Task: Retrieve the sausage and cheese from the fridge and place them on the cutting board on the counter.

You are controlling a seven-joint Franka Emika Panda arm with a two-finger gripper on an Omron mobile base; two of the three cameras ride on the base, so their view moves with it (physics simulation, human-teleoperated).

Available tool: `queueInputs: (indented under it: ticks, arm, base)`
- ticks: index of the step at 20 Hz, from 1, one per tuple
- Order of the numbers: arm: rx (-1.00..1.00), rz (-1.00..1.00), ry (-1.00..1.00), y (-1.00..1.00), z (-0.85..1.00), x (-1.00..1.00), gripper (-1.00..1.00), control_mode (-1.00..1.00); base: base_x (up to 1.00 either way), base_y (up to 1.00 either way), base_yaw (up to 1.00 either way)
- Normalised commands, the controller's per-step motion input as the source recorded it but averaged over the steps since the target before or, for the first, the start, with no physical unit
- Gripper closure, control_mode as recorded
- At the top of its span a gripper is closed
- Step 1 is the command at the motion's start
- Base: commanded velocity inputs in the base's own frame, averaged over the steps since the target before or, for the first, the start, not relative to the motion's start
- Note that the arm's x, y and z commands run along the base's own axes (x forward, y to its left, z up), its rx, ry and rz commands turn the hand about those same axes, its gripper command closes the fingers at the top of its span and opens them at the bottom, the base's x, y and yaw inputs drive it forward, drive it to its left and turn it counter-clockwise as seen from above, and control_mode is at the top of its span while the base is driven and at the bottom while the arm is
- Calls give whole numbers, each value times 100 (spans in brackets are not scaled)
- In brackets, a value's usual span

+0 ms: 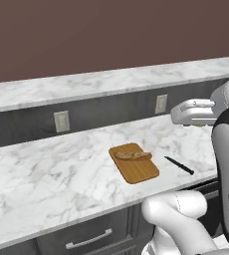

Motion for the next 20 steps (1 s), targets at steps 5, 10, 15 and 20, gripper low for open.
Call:
queueInputs:
  ticks: [5, 10, 15, 20]
  arm:
    - [0, 0, 0, 0, 0, 0, 100, 100]
    - [0, 7, 36, 0, -15, 54, 100, -100]
    - [0, 13, 34, 0, -38, 83, 100, -100]
    - [0, 32, 11, 0, -53, 52, 100, -100]
  base:
    - [67, 1, 3]
    - [35, 0, 5]
    - [0, 0, 0]
    - [0, 0, 0]
